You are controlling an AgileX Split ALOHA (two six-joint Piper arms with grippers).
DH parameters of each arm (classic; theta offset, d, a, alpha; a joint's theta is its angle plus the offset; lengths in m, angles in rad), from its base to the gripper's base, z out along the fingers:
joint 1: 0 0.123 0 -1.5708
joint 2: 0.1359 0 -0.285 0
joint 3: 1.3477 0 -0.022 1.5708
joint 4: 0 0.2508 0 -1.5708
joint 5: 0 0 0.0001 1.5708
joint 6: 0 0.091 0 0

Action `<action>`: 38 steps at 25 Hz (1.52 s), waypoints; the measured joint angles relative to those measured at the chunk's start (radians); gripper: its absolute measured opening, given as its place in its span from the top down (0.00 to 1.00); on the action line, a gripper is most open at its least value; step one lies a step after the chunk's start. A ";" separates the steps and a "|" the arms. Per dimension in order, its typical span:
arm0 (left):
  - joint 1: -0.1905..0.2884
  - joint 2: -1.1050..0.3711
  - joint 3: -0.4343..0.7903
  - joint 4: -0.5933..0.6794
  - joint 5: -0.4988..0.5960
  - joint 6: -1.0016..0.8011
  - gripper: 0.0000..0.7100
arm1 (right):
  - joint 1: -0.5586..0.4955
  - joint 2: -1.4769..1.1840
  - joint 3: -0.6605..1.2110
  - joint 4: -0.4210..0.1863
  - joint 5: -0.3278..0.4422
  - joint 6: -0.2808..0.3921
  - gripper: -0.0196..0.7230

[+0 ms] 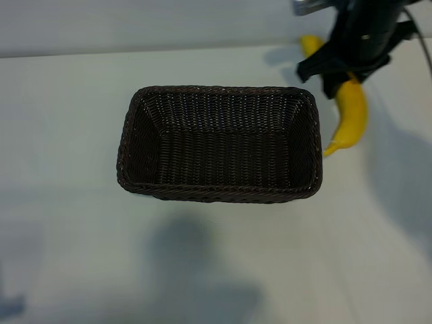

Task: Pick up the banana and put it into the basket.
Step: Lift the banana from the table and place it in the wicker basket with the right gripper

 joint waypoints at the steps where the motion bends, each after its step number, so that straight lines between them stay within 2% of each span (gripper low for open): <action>1: 0.000 0.000 0.000 0.000 0.000 0.000 0.20 | 0.023 0.001 -0.010 -0.005 0.000 -0.026 0.41; 5: 0.000 0.000 0.000 0.000 0.000 0.000 0.20 | 0.105 0.001 -0.048 -0.011 0.000 -0.178 0.41; 12: 0.000 0.000 0.000 0.000 0.000 0.000 0.20 | 0.239 0.001 -0.048 -0.013 -0.079 -0.593 0.41; 15: 0.000 0.000 0.000 0.000 0.000 0.000 0.20 | 0.280 0.001 -0.048 -0.014 -0.137 -0.683 0.41; 20: 0.000 0.000 0.000 0.000 0.000 0.000 0.20 | 0.327 0.019 -0.048 -0.014 -0.234 -0.706 0.41; 25: 0.000 0.000 0.000 0.000 0.000 0.000 0.20 | 0.344 0.082 -0.048 -0.022 -0.287 -0.710 0.41; 27: 0.000 0.000 0.000 0.000 0.000 0.000 0.20 | 0.345 0.115 -0.048 -0.044 -0.312 -0.711 0.41; 31: 0.000 0.000 0.000 0.000 0.000 0.001 0.20 | 0.345 0.162 -0.049 -0.089 -0.325 -0.711 0.41; 38: 0.000 0.000 0.000 0.000 0.000 0.001 0.20 | 0.345 0.210 -0.049 -0.090 -0.343 -0.714 0.41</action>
